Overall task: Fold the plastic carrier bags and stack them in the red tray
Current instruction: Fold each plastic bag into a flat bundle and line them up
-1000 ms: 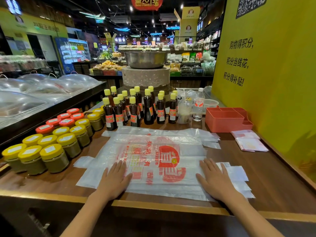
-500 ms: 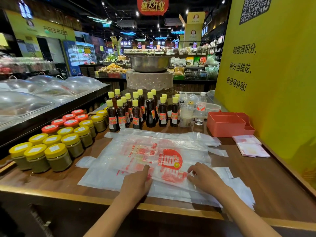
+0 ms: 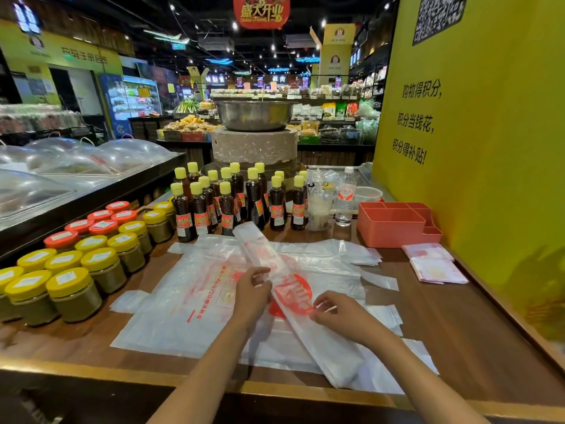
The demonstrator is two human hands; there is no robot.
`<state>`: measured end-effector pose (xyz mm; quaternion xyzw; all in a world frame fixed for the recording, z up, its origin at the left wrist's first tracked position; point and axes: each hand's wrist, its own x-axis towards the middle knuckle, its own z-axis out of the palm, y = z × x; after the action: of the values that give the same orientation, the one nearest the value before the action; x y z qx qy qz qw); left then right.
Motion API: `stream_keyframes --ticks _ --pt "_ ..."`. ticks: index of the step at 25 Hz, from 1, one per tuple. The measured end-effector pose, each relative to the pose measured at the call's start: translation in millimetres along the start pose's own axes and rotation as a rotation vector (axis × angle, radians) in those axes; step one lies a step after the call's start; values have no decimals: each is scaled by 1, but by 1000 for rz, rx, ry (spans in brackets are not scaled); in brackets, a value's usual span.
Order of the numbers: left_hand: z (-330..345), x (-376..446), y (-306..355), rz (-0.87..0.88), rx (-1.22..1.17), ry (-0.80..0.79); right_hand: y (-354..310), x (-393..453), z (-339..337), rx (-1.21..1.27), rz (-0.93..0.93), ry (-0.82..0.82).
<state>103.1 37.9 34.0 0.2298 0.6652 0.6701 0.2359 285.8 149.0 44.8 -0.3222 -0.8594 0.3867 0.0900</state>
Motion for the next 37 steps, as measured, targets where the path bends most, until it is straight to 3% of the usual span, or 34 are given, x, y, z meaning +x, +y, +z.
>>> stream_keyframes --ticks 5,7,11,13,16,20,22,25,31,37 --pt "16 34 17 -30 115 -201 -6 2 5 380 120 -6" --pt "17 30 12 83 311 -200 -12 5 12 520 149 75" --pt "-18 -8 -16 518 612 -257 -26 10 31 730 172 199" --pt "-39 -23 -32 550 786 -327 -33 8 36 789 170 146" --pt "-54 -31 -47 497 847 -320 -27 -2 43 627 77 80" --pt "-55 -30 -55 564 958 -366 10 -10 43 -192 -157 182" --pt "-55 -28 -58 591 1015 -387 20 -6 46 -406 -308 210" --pt "-53 -25 -62 654 1066 -401 34 2 60 -504 -511 280" --pt "-48 -24 -66 733 1149 -455 40 5 64 -501 -661 375" --pt "-46 -26 -61 714 1198 -520 43 8 65 -425 -514 272"
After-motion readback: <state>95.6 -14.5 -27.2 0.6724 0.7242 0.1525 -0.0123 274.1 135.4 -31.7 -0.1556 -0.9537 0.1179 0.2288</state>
